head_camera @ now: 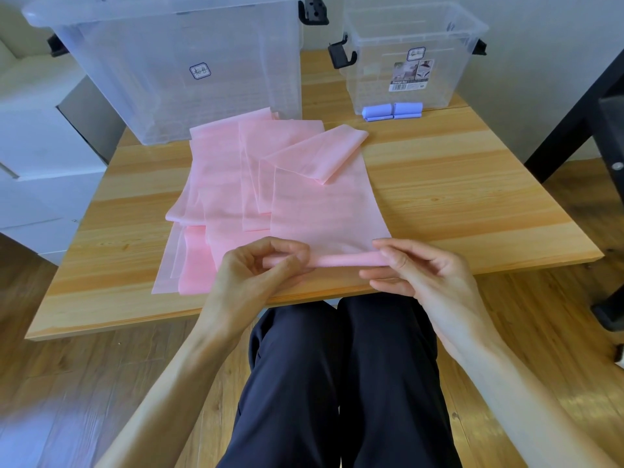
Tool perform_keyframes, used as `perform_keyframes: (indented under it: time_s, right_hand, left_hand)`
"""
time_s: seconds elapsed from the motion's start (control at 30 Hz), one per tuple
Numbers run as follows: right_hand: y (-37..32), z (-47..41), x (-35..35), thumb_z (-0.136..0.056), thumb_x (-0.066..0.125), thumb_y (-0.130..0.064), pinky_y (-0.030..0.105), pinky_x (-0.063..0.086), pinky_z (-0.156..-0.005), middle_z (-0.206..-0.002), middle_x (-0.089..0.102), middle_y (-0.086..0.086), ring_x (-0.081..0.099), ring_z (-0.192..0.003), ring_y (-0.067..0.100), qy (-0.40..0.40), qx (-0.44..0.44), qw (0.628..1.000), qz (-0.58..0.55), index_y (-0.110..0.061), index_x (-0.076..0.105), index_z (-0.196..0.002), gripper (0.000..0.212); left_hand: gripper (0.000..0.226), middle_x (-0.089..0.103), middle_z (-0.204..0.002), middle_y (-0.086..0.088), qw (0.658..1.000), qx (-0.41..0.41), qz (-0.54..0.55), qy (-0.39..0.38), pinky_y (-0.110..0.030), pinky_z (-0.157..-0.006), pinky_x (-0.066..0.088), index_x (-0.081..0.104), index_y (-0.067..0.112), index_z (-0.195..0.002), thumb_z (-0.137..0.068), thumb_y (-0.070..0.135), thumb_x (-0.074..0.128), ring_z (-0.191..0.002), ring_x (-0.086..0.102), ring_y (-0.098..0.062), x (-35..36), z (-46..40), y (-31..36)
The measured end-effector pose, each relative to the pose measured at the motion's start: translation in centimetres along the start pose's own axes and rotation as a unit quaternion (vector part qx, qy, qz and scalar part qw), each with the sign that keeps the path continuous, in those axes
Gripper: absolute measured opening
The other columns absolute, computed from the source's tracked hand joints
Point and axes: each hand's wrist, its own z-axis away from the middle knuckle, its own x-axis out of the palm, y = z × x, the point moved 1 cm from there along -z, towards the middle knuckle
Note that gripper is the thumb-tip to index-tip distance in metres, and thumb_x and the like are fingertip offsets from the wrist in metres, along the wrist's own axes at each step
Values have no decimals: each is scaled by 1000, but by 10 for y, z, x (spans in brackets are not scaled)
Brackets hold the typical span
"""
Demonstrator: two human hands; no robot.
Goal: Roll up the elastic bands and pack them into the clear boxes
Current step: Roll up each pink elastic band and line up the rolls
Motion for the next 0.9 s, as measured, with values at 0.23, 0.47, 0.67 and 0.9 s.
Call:
perform_keyframes:
  time_s: [0.23, 0.47, 0.67, 0.9]
  right_hand:
    - [-5, -2, 1, -86, 68, -11, 27, 61, -69, -87, 76, 13, 76, -80, 27, -30, 22, 999, 7, -7, 71, -108, 22]
    - [-4, -1, -1, -84, 69, -20, 29, 62, -67, -85, 76, 12, 75, -77, 28, -16, 23, 999, 21, -3, 73, -97, 21]
    - [-3, 0, -1, -86, 67, -14, 25, 61, -66, -89, 76, 14, 76, -79, 29, -8, 25, 1000, 1, -6, 74, -102, 19]
    - [-4, 0, -1, -84, 68, -14, 28, 61, -65, -83, 76, 15, 75, -76, 29, -20, 27, 999, 6, -9, 73, -104, 21]
  left_hand:
    - [17, 77, -89, -8, 1000, 1, 0, 8, -16, -71, 57, 77, 15, -88, -76, 25, 74, -85, 75, -17, -2, 1, 2]
    - [14, 77, -93, -6, 999, -6, 29, 15, -14, -70, 55, 78, 15, -85, -75, 24, 74, -81, 75, -12, -2, 0, 3]
    - [20, 77, -95, -6, 999, -21, 44, -21, -21, -77, 58, 80, 20, -84, -69, 32, 76, -91, 74, -16, -1, -1, 4]
    - [13, 77, -95, -2, 999, -28, 19, -16, -18, -72, 57, 77, 20, -81, -73, 29, 73, -87, 75, -17, 0, -2, 6]
